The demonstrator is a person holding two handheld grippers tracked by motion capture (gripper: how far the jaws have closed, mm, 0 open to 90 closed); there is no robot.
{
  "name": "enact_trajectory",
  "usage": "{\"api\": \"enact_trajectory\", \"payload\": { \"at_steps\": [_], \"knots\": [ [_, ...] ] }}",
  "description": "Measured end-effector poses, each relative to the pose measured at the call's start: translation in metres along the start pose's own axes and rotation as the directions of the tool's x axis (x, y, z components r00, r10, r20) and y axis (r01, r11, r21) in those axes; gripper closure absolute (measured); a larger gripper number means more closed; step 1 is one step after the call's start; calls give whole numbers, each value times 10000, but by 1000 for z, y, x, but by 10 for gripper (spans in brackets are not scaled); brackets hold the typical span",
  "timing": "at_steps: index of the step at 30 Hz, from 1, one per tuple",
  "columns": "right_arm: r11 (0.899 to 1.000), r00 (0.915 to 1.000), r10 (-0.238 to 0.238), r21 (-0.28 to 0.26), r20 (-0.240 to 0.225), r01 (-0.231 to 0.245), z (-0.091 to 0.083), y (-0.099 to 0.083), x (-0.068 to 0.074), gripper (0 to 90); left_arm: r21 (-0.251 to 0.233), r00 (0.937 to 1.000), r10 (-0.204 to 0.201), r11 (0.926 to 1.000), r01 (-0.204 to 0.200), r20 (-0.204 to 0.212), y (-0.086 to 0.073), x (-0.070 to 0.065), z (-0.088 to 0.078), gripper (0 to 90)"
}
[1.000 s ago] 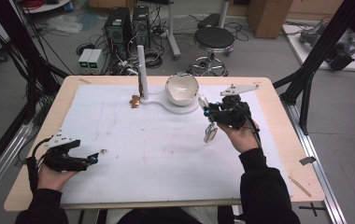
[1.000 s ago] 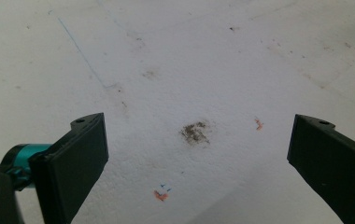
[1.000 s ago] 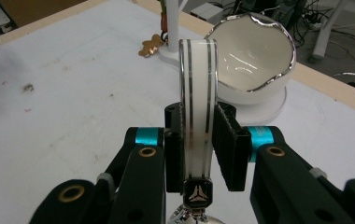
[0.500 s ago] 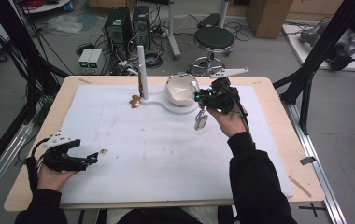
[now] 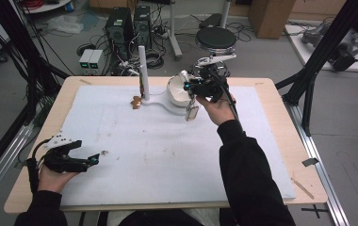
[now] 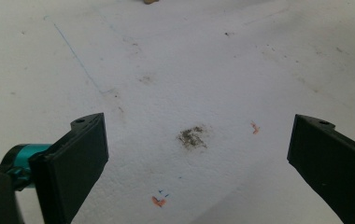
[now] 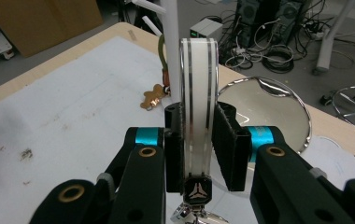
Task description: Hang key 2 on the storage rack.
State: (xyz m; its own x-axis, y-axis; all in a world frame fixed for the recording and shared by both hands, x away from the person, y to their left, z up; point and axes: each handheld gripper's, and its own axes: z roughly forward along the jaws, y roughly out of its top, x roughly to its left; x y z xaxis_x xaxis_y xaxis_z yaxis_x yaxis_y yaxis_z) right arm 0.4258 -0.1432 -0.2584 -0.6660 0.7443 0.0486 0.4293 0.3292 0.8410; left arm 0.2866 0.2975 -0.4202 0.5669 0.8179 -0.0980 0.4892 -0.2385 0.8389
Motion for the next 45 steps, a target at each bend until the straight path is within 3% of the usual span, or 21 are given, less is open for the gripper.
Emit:
{"api": "enact_trajectory", "payload": {
  "at_steps": [9, 16, 24, 37, 45],
  "knots": [
    [9999, 9994, -66, -99, -347, 62, 10, 22, 7, 747, -112, 10000, -36, 9999, 37, 71, 1, 1, 1, 57],
    [9987, 9972, -500, -131, -556, 494, 18, 42, 17, 748, -134, 10000, 2, 9999, -1, 60, 1, 2, 3, 57],
    [9975, 9940, -691, -192, -847, 677, 28, 62, 27, 747, -172, 9999, 58, 9998, -56, 119, 4, 3, 6, 58],
    [9915, 9790, -1301, -241, -1572, 1279, 54, 94, 51, 748, 113, 9989, 345, 9993, -349, 331, 6, 1, 16, 58],
    [9875, 9645, -1573, -353, -2120, 1534, 70, 113, 58, 747, -6, 9990, 278, 9996, -278, 339, 6, 2, 16, 58]
  ]
}}
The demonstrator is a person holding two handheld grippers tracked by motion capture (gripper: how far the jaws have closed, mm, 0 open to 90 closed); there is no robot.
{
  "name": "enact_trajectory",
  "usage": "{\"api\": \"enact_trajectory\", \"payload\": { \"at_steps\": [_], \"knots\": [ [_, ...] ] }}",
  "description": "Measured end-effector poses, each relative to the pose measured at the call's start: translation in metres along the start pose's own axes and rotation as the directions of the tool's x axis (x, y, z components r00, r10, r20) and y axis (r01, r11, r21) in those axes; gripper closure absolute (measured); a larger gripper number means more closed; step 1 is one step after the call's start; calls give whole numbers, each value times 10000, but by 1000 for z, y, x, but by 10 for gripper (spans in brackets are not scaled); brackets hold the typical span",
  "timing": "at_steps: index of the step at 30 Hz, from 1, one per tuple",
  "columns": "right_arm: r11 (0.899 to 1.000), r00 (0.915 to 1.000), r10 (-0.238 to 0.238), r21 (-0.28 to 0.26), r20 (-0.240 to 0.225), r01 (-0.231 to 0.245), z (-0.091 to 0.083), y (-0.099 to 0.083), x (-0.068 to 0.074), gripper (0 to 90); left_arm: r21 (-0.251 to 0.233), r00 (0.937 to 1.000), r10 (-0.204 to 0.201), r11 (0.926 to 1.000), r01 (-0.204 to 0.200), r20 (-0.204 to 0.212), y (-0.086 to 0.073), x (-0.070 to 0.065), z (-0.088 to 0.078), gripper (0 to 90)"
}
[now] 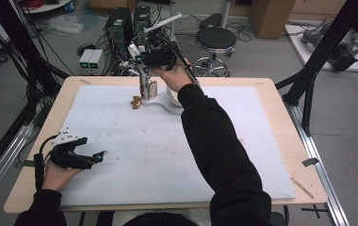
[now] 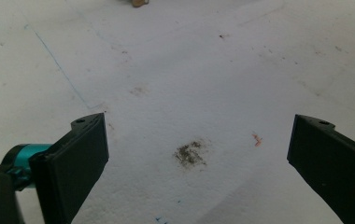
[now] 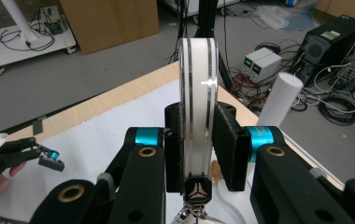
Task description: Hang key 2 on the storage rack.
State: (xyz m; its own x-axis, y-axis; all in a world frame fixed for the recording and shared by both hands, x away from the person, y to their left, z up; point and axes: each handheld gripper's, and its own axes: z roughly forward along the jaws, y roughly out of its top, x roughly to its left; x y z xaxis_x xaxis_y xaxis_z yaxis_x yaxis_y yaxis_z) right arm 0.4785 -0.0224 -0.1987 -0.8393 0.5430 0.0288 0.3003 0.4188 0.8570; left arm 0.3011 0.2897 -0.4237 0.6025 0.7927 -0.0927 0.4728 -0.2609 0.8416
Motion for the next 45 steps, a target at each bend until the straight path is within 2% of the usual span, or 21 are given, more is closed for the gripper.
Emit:
{"api": "enact_trajectory", "payload": {
  "at_steps": [6, 19, 23, 35, 45],
  "knots": [
    [10000, 10000, -19, 62, -24, 19, 13, 11, -2, 747, -5, 10000, 2, 10000, -2, 10, 0, 1, 0, 58],
    [9999, 9999, -93, -143, -42, 92, 25, 35, -6, 747, -28, 10000, 9, 10000, -9, -27, 0, 1, 1, 58],
    [10000, 10000, -50, -6, 70, 50, 30, 37, -10, 747, -32, 10000, 54, 10000, -54, -19, 1, -1, 1, 58],
    [9984, 9982, 562, -78, 227, -560, 44, 35, -29, 747, -67, 10000, 37, 10000, -37, -23, 1, 0, 1, 73],
    [9978, 9959, 666, -29, 610, -666, 45, 33, -36, 746, 5, 10000, 73, 10000, -73, -6, 1, 0, 1, 73]
  ]
}}
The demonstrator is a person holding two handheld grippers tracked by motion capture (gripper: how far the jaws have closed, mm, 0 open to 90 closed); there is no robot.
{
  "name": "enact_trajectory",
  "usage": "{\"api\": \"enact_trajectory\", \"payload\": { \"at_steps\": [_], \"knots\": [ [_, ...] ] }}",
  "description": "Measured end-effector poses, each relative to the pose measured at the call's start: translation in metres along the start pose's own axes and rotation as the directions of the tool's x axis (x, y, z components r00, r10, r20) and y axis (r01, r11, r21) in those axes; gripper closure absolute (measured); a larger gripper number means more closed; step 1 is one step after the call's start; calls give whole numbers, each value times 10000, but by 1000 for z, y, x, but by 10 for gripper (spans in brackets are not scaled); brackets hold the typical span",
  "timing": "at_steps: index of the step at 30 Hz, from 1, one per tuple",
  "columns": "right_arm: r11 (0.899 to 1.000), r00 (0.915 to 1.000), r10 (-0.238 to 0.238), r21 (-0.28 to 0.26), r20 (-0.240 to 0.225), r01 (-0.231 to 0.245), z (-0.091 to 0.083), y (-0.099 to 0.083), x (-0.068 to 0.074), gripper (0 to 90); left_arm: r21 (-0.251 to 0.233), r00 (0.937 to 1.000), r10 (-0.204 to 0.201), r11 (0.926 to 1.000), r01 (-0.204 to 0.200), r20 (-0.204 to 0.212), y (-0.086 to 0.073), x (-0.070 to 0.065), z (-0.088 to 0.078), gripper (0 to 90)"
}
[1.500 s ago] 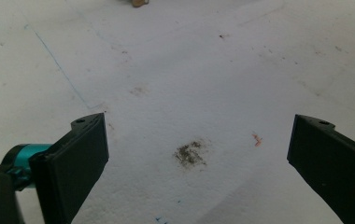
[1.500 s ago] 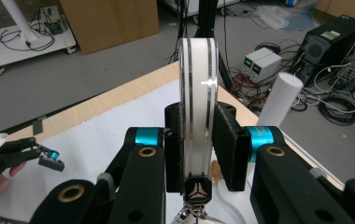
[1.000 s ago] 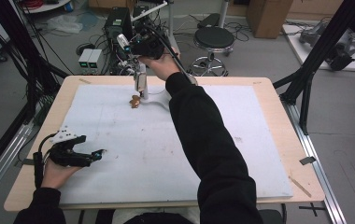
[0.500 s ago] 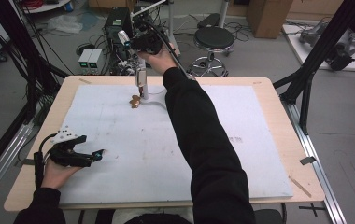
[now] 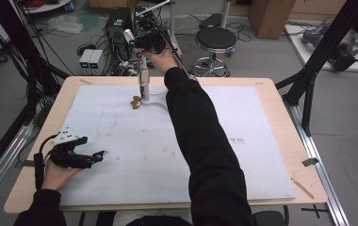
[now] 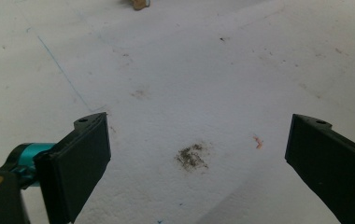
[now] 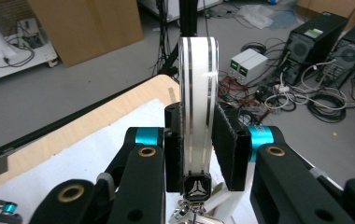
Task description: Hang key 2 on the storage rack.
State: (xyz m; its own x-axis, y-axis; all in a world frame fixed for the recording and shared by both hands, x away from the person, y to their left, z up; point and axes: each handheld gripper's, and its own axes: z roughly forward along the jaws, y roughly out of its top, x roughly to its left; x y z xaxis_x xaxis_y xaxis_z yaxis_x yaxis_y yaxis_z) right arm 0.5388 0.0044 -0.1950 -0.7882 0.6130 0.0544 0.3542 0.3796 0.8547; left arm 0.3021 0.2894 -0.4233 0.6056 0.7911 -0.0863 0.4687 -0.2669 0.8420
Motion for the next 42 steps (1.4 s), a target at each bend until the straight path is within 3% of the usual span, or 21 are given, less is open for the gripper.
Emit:
{"api": "enact_trajectory", "payload": {
  "at_steps": [5, 21, 24, 27, 28, 32, 37, 40, 41, 42],
  "knots": [
    [9997, 9996, 246, -2, 110, -246, 3, -3, -6, 746, -32, 10000, -12, 10000, 12, -17, 0, 0, 1, 73],
    [9993, 9992, 365, -47, 163, -364, 11, -19, -12, 737, 12, 10000, -18, 10000, 18, -40, 0, 0, 0, 73],
    [9992, 9990, 350, -219, 279, -344, 7, -21, -11, 600, 1, 10000, -14, 10000, 14, -55, 0, -1, 0, 73],
    [9984, 9989, 401, -399, 239, -392, 1, -23, -11, 560, 2, 10000, 5, 10000, -5, -48, 0, -1, 0, 73],
    [9979, 9990, 385, -536, 209, -374, -4, -26, -13, 502, 15, 10000, 16, 10000, -15, -51, 0, -1, 0, 73],
    [9972, 9997, 177, -722, -197, -191, -17, -35, -17, 338, 78, 10000, 74, 9999, -73, -60, 0, -1, 0, 73],
    [9991, 10000, -26, -421, 23, 27, -29, -49, -24, 111, 72, 10000, 0, 10000, 0, -69, 0, -2, 1, 73],
    [9985, 9997, 69, -535, -252, -83, -38, -59, -29, 73, 132, 9999, 76, 9999, -75, -106, 0, -2, 1, 73],
    [9984, 9997, 69, -557, -247, -82, -40, -63, -30, 4, 139, 9999, 80, 9999, -79, -114, 0, -2, 1, 73],
    [9988, 9999, 48, -488, -158, -56, -42, -67, -31, 7, 144, 9999, 69, 9999, -68, -88, 0, -2, 1, 73]
  ]
}}
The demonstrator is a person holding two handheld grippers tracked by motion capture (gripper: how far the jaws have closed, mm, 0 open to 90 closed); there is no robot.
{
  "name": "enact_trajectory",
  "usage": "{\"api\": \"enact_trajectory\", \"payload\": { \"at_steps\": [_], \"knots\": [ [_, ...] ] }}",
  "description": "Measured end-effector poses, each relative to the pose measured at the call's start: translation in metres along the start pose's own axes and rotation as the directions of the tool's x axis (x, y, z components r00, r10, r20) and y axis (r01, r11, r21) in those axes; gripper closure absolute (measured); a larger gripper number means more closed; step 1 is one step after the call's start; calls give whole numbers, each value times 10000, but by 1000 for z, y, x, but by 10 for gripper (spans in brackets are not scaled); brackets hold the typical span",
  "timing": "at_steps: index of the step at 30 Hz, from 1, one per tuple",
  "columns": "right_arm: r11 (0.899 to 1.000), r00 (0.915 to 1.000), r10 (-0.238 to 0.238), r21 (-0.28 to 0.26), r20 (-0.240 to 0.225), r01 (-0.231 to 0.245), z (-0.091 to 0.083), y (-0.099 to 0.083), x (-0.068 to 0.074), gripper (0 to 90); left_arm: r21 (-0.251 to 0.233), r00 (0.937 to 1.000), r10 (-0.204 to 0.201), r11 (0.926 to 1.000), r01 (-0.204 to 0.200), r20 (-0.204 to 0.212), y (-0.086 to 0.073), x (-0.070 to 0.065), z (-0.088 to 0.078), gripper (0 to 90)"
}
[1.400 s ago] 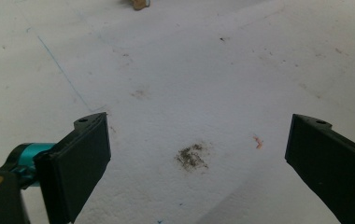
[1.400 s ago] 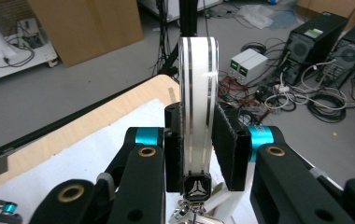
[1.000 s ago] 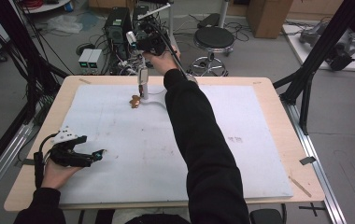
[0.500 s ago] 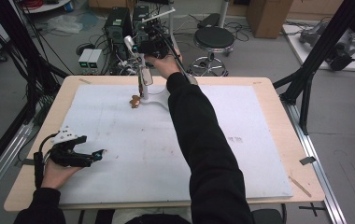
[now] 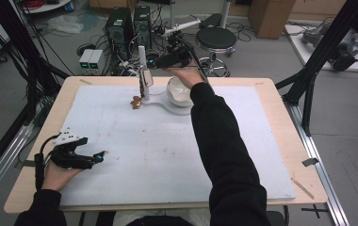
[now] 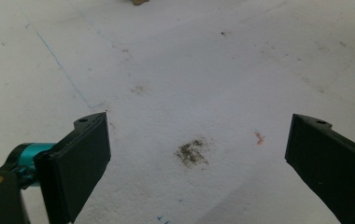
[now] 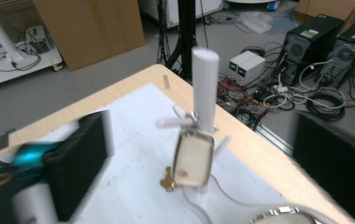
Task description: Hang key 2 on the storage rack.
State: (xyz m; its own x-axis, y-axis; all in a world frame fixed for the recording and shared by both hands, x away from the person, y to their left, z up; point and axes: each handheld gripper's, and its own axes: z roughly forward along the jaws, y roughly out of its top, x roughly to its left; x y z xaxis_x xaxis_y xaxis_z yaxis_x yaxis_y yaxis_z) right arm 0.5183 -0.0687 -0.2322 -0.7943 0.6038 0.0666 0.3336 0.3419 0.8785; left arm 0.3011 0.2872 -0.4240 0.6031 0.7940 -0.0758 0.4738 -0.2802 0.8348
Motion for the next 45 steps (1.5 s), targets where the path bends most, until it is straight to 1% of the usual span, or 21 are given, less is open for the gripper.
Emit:
{"api": "enact_trajectory", "payload": {
  "at_steps": [2, 3, 8, 9, 10, 13, 17, 20, 23, 24, 25, 26, 28, 30, 33, 35, 37, 39, 41, 43, 45],
  "knots": [
    [9995, 9999, -78, 298, 84, 76, -3, -5, -3, 7, 16, 10000, 12, 10000, -12, -21, 0, 0, 0, 73],
    [9994, 9997, -170, 308, 169, 165, -5, -8, -4, 7, 15, 10000, 5, 10000, -5, -22, 0, 0, 0, 73],
    [9995, 9991, -138, 296, 413, 126, -19, -21, -8, 7, 49, 10000, 46, 10000, -46, -25, 0, 0, 1, 73],
    [9992, 9989, -158, 381, 448, 141, -22, -23, -9, 7, 96, 10000, 82, 9999, -82, 11, 0, 0, 1, 73],
    [9990, 9984, -179, 414, 539, 156, -25, -26, -9, 7, 86, 10000, 34, 10000, -34, 27, 0, -1, 2, 73],
    [9990, 9966, -198, 408, 805, 166, -33, -36, -11, 7, 101, 9999, 118, 9999, -119, 54, 0, -2, 2, 73],
    [9982, 9960, -194, 590, 871, 143, -42, -49, -13, 7, 82, 9999, 108, 9999, -108, 6, 0, -2, 1, 73],
    [9985, 9955, -188, 520, 926, 140, -48, -59, -15, 7, 88, 10000, 99, 9999, -98, -16, 0, -2, 1, 73],
    [9964, 9950, -177, 846, 979, 94, -53, -67, -18, 7, 125, 9999, 117, 9999, -117, 2, 0, -2, 1, 73],
    [9972, 9939, -208, 740, 1086, 127, -55, -71, -19, 7, 118, 9999, 134, 9998, -134, -14, 0, -2, 1, 73],
    [9979, 9941, -138, 647, 1079, 69, -58, -74, -19, 7, 119, 9999, 149, 9998, -149, -15, 0, -2, 1, 73],
    [9980, 9945, -57, 631, 1050, -9, -60, -77, -20, 7, 116, 9999, 146, 9998, -146, -2, 0, -2, 1, 73],
    [9963, 9939, -12, 853, 1099, -82, -63, -83, -21, 7, 115, 9999, 143, 9998, -143, -7, 0, -2, 0, 73],
    [9973, 9929, -63, 732, 1186, -24, -68, -88, -21, 7, 74, 9999, 123, 9999, -123, -2, 0, -3, 1, 73],
    [9978, 9929, 62, 650, 1186, -140, -76, -98, -22, 7, 106, 9999, 132, 9999, -132, -13, 0, -3, 1, 73],
    [9948, 9927, 42, 1001, 1205, -163, -78, -102, -23, 7, 86, 9999, 106, 9999, -106, -27, 0, -3, 1, 73],
    [9973, 9915, -38, 733, 1300, -58, -83, -107, -22, 7, 97, 9999, 132, 9999, -132, -25, 0, -3, 1, 73],
    [9980, 9920, 55, 613, 1263, -133, -87, -112, -22, 7, 118, 9999, 144, 9998, -144, -9, 0, -3, 1, 73],
    [9962, 9921, 97, 850, 1247, -204, -89, -116, -22, 7, 109, 9999, 133, 9999, -133, -21, 0, -3, 1, 73],
    [9971, 9915, 30, 745, 1299, -128, -91, -121, -21, 7, 107, 9999, 140, 9998, -140, -21, 0, -3, 1, 72],
    [9973, 9917, 86, 711, 1287, -179, -94, -125, -21, 7, 130, 9999, 117, 9998, -116, -29, 0, -3, 1, 73]
  ]
}}
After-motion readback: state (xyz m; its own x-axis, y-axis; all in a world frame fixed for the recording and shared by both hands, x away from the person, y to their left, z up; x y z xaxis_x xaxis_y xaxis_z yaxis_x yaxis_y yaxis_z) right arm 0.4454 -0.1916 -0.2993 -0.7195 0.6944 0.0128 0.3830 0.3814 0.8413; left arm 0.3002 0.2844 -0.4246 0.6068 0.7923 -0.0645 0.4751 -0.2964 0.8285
